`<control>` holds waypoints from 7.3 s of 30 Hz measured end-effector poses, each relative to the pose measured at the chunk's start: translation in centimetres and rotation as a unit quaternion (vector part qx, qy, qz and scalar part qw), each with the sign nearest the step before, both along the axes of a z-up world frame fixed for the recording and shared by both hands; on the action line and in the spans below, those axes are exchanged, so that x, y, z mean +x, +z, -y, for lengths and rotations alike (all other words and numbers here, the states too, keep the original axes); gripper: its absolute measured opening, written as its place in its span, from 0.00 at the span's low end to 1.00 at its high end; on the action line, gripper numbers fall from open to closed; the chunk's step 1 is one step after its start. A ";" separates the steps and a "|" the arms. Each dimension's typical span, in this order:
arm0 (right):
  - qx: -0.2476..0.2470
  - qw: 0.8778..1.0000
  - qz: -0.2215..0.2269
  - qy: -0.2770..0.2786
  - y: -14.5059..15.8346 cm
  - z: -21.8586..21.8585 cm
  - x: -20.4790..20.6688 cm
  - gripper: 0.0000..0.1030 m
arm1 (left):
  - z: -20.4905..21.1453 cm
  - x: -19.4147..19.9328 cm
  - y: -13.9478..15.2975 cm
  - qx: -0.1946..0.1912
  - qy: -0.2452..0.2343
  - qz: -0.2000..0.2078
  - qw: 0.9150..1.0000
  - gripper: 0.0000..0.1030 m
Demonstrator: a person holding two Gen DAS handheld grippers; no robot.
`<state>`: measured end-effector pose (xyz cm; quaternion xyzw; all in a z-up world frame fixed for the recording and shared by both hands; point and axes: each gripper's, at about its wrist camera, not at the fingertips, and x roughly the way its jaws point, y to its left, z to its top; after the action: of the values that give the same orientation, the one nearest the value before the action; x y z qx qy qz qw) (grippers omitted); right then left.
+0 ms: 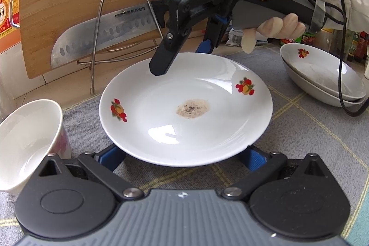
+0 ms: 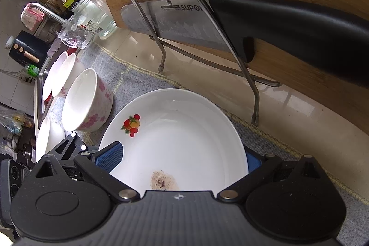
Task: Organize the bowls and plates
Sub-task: 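Lift the stained plate with both grippers off the towel, then carry the stained plate with both grippers toward the plate stack, then lower the stained plate onto the stack and open both grippers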
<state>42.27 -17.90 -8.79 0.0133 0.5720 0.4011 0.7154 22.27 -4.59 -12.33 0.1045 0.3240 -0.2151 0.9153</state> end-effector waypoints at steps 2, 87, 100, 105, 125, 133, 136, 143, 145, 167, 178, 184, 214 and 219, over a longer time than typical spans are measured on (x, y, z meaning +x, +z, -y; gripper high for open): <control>-0.002 1.000 0.002 0.001 0.0 -0.1 -0.1 1.00 | 0.0 0.1 0.0 -0.001 -0.001 -0.002 1.000 1.00; 0.017 0.994 0.028 -0.108 5.2 11.4 -18.6 1.00 | 7.5 -10.5 6.2 0.023 -0.164 -0.042 0.985 0.99; 0.017 0.985 0.031 -0.166 5.0 17.1 -19.4 1.00 | 11.6 -8.5 5.9 0.027 -0.219 -0.039 0.975 0.99; 0.016 0.982 0.031 -0.186 4.8 19.2 -19.3 1.00 | 13.2 -7.5 5.6 0.027 -0.235 -0.040 0.971 0.99; 0.013 0.973 0.027 -0.227 3.0 23.1 -17.2 1.00 | 16.0 -4.2 4.6 0.025 -0.258 -0.054 0.964 0.99; 0.013 0.973 0.028 -0.229 2.9 23.4 -16.4 1.00 | 16.2 -3.3 4.6 0.025 -0.258 -0.057 0.964 0.99; 0.013 0.972 0.029 -0.233 2.9 23.5 -16.1 1.00 | 16.4 -2.9 4.5 0.024 -0.259 -0.058 0.964 0.99; 0.010 0.971 0.031 -0.238 2.8 24.0 -15.6 1.00 | 16.7 -2.0 4.5 0.023 -0.263 -0.066 0.962 0.99; 0.009 0.970 0.030 -0.240 2.7 24.2 -15.4 1.00 | 16.8 -1.7 4.4 0.023 -0.264 -0.069 0.962 0.99; -0.006 0.968 0.027 -0.249 2.5 24.5 -14.9 1.00 | 17.5 0.3 3.8 0.066 -0.271 -0.083 0.957 0.99; -0.005 0.967 0.021 -0.253 2.5 24.6 -15.1 1.00 | 17.7 0.6 3.9 0.069 -0.269 -0.088 0.957 0.99; -0.002 0.965 0.019 -0.260 2.5 24.8 -15.7 1.00 | 17.7 0.7 3.9 0.071 -0.271 -0.085 0.956 0.99; -0.018 0.957 0.029 -0.287 3.7 24.7 -19.0 1.00 | 17.5 0.2 4.3 0.063 -0.282 -0.066 0.955 0.99; -0.022 0.957 0.030 -0.288 3.8 24.5 -19.3 1.00 | 17.3 0.0 4.6 0.057 -0.284 -0.061 0.955 0.99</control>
<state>22.95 -42.36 -4.99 0.1497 0.5309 0.1653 0.8176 22.26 -21.87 -7.75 0.2308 0.3480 -0.4535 0.7874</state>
